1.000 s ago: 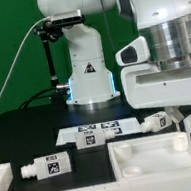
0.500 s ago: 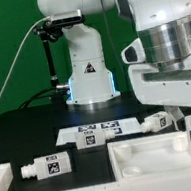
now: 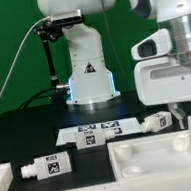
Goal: Assemble one leg
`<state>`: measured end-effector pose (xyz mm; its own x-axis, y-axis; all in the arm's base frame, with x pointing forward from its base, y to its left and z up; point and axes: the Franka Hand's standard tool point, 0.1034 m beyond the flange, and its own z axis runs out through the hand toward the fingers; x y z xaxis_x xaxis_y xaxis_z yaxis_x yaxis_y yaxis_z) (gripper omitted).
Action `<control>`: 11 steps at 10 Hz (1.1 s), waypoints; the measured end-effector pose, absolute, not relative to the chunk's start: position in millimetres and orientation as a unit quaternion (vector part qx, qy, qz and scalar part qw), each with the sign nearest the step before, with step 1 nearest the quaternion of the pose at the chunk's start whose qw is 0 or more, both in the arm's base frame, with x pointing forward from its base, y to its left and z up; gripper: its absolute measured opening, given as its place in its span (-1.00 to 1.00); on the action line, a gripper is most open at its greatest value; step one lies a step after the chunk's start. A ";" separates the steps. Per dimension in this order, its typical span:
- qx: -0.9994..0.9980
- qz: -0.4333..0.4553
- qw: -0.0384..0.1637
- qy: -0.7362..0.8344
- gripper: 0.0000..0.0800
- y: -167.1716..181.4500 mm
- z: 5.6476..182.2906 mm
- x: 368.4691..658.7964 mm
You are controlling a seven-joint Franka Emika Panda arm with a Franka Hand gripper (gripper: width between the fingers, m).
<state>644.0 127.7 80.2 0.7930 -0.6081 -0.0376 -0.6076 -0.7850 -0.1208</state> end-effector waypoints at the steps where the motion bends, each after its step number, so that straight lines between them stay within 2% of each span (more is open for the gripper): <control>1: -0.944 -0.001 0.063 0.323 0.62 126.4 79.6 644.1; 6: -0.989 -0.013 0.049 0.135 0.62 113.5 70.8 643.8; 11: -0.990 -0.013 0.050 0.133 0.62 116.5 71.7 643.8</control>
Offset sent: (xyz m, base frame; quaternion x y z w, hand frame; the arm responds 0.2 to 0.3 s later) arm 0.0069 -0.0205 -0.0051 -0.0258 0.0309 -0.2612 0.9644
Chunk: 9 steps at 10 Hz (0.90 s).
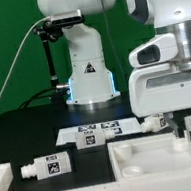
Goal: Assemble one leg
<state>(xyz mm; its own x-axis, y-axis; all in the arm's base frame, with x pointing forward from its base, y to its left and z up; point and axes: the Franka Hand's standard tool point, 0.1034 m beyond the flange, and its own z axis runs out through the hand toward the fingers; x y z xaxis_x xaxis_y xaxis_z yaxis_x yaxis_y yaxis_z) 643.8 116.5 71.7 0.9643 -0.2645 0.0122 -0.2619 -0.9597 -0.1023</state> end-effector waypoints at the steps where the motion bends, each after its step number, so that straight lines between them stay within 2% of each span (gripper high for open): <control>1: -0.993 -0.014 0.045 0.106 0.62 115.8 71.9 643.6; 4: -0.997 -0.024 0.029 -0.071 0.62 106.5 74.7 645.9; 6: -0.996 -0.024 0.030 -0.078 0.62 106.7 74.1 645.7; 7: -0.997 -0.023 0.030 -0.071 0.30 106.6 74.1 645.7; 8: -0.998 -0.023 0.030 -0.058 0.30 106.8 74.1 645.7; 9: -0.999 -0.022 0.031 -0.028 -0.17 107.1 74.1 645.7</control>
Offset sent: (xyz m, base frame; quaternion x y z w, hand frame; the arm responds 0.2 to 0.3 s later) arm -0.0073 -0.0141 0.0052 -0.0286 -0.0115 -0.3232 0.9458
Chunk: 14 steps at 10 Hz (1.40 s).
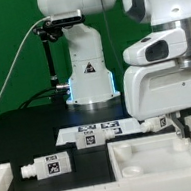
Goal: Assemble one leg
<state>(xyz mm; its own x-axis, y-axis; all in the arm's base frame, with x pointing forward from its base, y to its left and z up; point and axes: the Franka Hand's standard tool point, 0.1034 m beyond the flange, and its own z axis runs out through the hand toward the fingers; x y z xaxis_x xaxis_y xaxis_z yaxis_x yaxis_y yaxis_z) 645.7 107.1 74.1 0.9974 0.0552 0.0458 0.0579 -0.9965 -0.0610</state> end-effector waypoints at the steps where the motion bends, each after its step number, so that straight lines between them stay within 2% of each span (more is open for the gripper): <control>1: -0.999 -0.021 0.032 -0.005 -0.17 107.2 74.0 645.6; 2: -0.999 -0.020 0.033 0.037 -0.29 107.7 74.0 645.5; 4: -0.990 -0.024 0.035 0.134 -0.29 108.6 73.1 645.9; 6: -0.951 -0.019 0.032 0.305 -0.29 108.3 72.8 645.1; 8: -0.865 -0.012 0.065 0.498 -0.29 101.7 70.6 644.7; 9: -0.831 -0.004 0.073 0.552 -0.29 101.2 70.4 643.6; 12: -0.803 -0.001 0.072 0.592 -0.28 101.2 70.1 642.5; 13: -0.818 -0.003 0.072 0.571 0.13 101.4 69.9 642.4; 14: -0.866 -0.011 0.069 0.496 0.13 101.5 69.9 642.4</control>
Offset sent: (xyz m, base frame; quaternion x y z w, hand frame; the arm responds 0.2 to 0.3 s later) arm -0.0038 -0.0103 -0.0012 -0.0205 0.0530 0.2160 0.9747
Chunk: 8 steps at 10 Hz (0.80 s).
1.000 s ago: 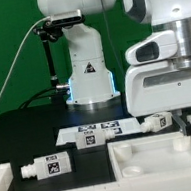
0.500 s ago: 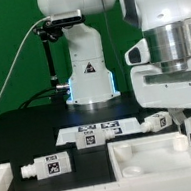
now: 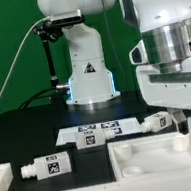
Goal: Assemble one leg
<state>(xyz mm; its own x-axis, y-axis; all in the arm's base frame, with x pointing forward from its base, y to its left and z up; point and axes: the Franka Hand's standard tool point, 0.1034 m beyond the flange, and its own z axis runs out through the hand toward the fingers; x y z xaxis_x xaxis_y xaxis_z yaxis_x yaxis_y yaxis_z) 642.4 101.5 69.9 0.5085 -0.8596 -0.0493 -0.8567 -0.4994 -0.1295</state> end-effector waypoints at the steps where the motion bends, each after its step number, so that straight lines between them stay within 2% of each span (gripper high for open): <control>1: -0.917 -0.019 0.067 0.392 0.49 102.7 70.1 642.6; 2: -0.954 -0.024 0.064 0.293 0.58 106.1 68.8 641.2; 6: -0.984 -0.032 0.059 0.162 0.62 107.9 67.8 640.6; 8: -0.997 -0.045 0.029 -0.047 0.62 106.9 67.1 640.5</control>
Offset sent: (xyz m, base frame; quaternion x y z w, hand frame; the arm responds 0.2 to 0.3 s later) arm 0.0000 0.0000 0.0000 0.0000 0.0000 -0.1938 0.9810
